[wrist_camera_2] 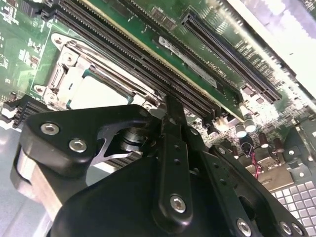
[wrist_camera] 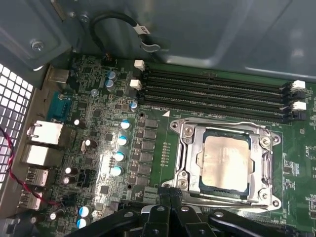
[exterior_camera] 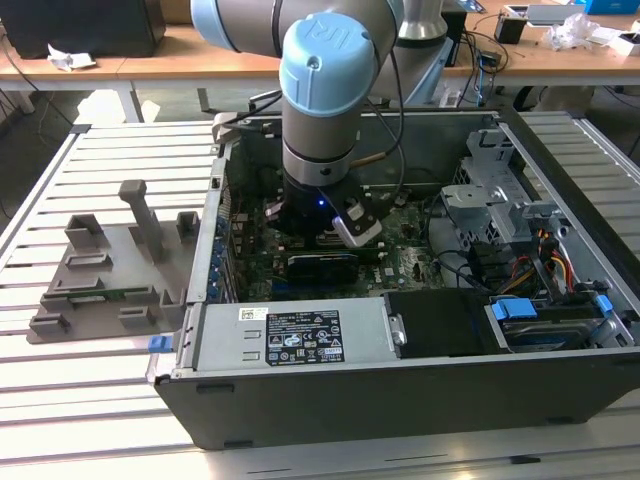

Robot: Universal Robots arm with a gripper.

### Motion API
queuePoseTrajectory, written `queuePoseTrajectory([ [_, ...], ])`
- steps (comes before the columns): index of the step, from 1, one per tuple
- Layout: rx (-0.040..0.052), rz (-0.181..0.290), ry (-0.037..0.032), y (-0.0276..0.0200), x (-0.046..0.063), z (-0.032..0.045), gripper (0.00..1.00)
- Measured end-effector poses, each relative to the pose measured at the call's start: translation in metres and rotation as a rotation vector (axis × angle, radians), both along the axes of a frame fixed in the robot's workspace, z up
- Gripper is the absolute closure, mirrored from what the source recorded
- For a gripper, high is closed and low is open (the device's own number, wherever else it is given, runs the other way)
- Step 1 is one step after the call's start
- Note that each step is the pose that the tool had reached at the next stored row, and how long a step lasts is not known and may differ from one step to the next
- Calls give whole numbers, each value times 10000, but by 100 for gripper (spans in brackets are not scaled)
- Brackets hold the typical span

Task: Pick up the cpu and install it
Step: 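Install the second cpu locking lever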

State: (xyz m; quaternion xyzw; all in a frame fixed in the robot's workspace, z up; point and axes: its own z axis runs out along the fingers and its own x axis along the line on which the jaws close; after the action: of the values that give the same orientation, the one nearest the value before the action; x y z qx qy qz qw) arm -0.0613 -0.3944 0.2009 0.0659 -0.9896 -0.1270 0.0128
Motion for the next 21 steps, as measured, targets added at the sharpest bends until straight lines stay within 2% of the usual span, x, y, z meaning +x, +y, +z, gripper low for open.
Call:
queuePoseTrajectory([
  [4,22,263,-2,69,1,-24,89],
  [13,60,381,-1,73,1,-47,89],
  [16,61,380,-1,77,11,35,89],
  [17,61,381,0,79,15,99,89],
  [18,60,381,-1,82,29,204,89],
  [21,63,379,5,90,78,302,89],
])
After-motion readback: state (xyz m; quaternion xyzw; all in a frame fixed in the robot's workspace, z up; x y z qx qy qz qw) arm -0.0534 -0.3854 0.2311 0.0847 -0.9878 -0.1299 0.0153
